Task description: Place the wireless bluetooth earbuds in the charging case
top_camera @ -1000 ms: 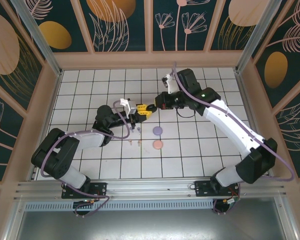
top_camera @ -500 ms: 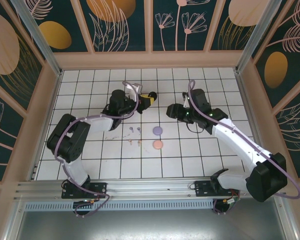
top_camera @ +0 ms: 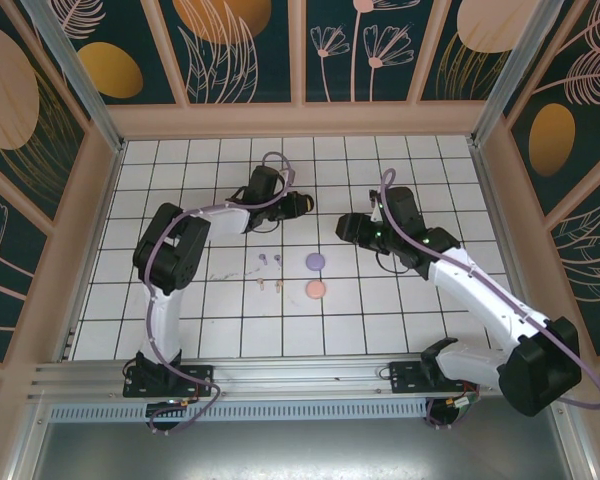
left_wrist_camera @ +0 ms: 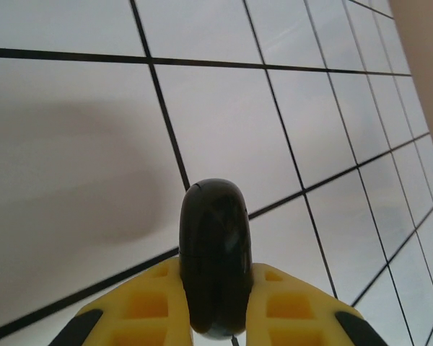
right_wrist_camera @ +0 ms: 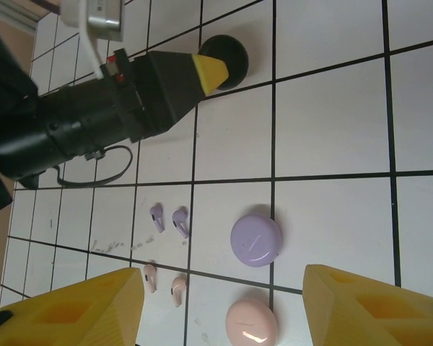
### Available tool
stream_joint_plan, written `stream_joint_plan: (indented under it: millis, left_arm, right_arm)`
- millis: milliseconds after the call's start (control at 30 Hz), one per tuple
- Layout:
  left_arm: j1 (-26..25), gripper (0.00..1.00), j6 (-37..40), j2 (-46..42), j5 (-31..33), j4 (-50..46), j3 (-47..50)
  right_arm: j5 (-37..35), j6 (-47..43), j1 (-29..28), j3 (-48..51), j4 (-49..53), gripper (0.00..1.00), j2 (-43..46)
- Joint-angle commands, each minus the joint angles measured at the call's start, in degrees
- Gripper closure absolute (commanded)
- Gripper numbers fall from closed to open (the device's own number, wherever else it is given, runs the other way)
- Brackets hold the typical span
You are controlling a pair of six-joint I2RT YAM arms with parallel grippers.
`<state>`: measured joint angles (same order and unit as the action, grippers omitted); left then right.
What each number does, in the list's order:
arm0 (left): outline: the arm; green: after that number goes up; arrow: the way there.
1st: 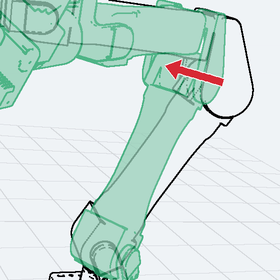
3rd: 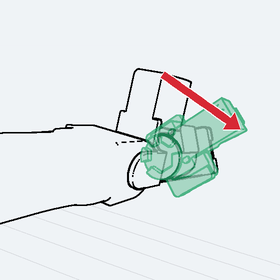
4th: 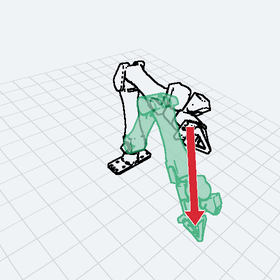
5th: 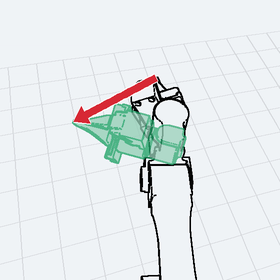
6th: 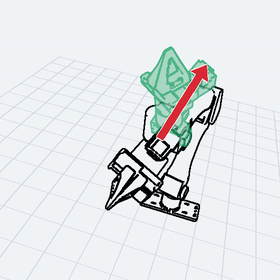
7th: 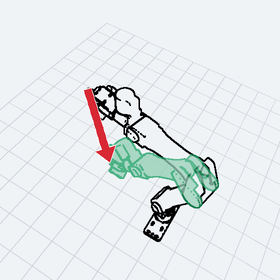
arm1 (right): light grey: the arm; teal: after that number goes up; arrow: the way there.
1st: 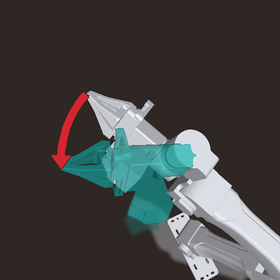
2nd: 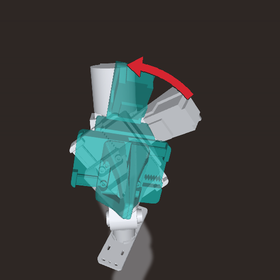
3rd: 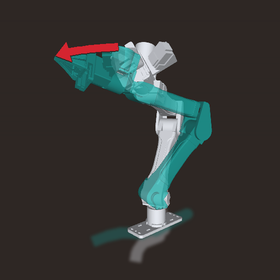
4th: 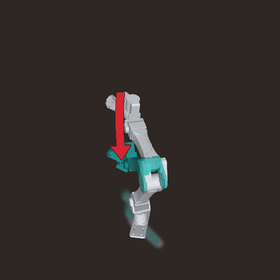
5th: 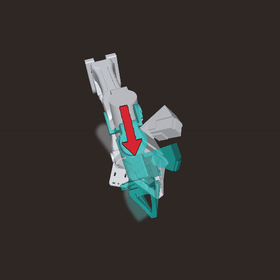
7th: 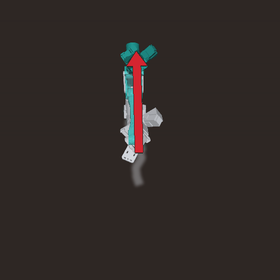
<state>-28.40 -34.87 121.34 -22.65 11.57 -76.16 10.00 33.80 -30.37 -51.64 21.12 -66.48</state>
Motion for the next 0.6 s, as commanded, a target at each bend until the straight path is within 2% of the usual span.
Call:
stream_joint_plan:
  millis: [0,267,567]
  left_arm:
    - [0.3,0.94,-1.7,2.5,2.4,-5.5,-3.7]
    - [0.5,0.84,-0.7,4.6,4.2,-8.8,-5.1]
    - [1.9,0.62,2.2,0.9,7.6,-10.1,-1.4]
  right_arm:
    - [-0.9,-0.1,-0.4,1.2,-1.2,0.39,1.8]
    - [-1.2,-0.9,-0.4,1.2,0.1,0.37,3.5]
    - [-1.5,-1.3,-0.4,0.8,1.2,0.28,4.2]
